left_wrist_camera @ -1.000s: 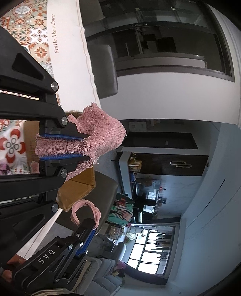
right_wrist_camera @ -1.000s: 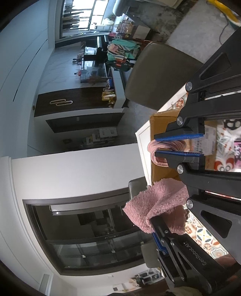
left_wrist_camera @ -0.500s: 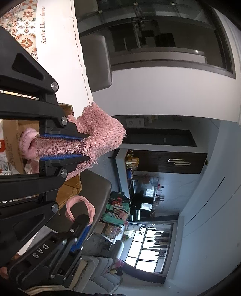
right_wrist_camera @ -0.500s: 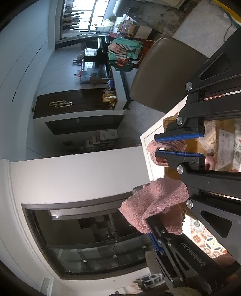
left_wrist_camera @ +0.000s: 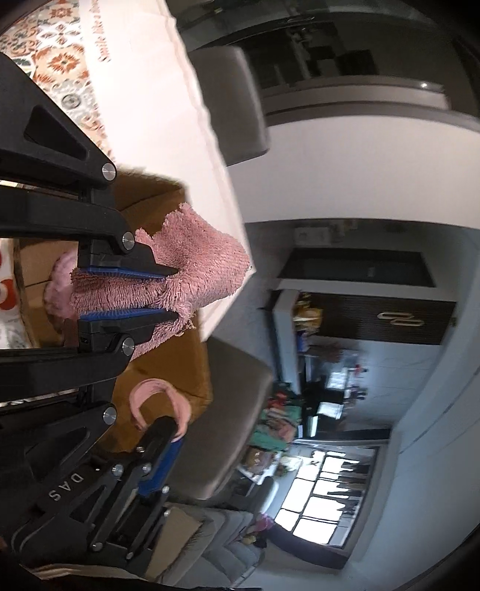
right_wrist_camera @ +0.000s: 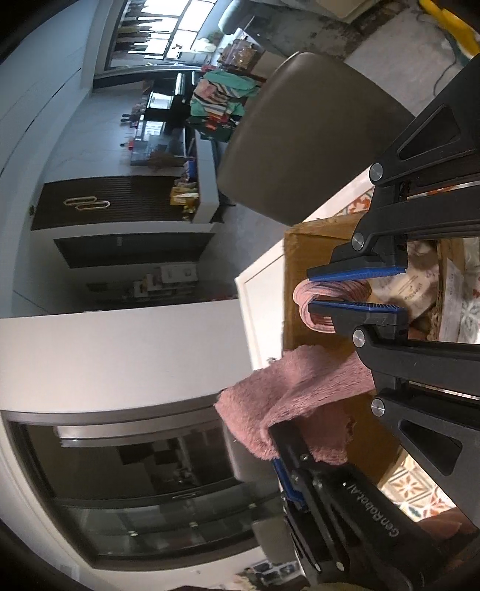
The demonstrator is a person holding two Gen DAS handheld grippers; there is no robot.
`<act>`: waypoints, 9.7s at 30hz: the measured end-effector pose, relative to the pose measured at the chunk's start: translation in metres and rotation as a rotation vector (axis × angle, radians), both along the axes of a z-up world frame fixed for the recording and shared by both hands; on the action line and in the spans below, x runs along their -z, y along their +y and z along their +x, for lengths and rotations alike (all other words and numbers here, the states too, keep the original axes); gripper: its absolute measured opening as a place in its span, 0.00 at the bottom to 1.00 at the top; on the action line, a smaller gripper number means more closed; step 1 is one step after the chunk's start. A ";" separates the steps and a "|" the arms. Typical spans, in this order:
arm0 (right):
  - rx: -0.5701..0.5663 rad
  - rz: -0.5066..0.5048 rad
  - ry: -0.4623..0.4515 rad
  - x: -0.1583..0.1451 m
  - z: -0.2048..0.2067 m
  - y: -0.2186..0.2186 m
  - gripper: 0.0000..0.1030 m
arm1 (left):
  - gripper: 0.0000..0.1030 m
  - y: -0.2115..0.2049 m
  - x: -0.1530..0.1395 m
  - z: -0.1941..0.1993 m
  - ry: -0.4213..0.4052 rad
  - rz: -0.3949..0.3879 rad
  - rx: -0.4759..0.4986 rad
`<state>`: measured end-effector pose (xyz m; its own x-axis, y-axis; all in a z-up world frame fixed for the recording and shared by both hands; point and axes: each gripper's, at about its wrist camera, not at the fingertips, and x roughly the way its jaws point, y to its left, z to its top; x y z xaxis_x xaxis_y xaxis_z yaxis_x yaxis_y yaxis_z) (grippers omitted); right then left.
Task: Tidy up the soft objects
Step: 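Open both tools to drop the towel and hair tie into the box, then withdraw both tools from the box toward the dotted mitt and pink packet, then grasp the pink Kuromi packet with the left tool while the right tool grips the dotted mitt, then lift the packet and mitt with both tools and carry them over the box, then open both tools to drop the packet and mitt into the box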
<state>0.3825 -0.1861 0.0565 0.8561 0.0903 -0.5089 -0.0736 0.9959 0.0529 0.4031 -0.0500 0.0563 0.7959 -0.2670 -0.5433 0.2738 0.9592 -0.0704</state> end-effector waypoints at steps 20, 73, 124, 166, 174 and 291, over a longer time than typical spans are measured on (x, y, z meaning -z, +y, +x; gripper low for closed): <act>-0.045 0.010 0.179 0.026 0.017 -0.002 0.35 | 0.56 -0.010 0.020 0.002 0.116 0.130 -0.010; -0.011 0.033 0.152 0.020 -0.134 -0.061 0.43 | 0.65 -0.044 0.042 -0.158 0.176 0.126 -0.068; -0.073 0.074 0.441 0.109 -0.092 -0.072 0.43 | 0.81 -0.062 0.152 -0.109 0.471 0.098 -0.117; -0.051 0.043 0.318 0.078 -0.129 -0.041 0.24 | 0.74 -0.020 0.087 -0.156 0.288 0.050 -0.096; -0.033 0.060 0.262 0.060 -0.144 -0.035 0.24 | 0.74 -0.013 0.058 -0.170 0.204 0.050 -0.084; 0.010 0.025 0.109 -0.018 -0.036 -0.020 0.47 | 0.83 0.003 -0.023 -0.095 0.030 0.066 -0.147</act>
<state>0.3464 -0.2060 0.0748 0.7969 0.0958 -0.5964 -0.0560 0.9948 0.0850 0.3076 -0.0472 0.0797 0.8070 -0.1115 -0.5799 0.1285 0.9916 -0.0119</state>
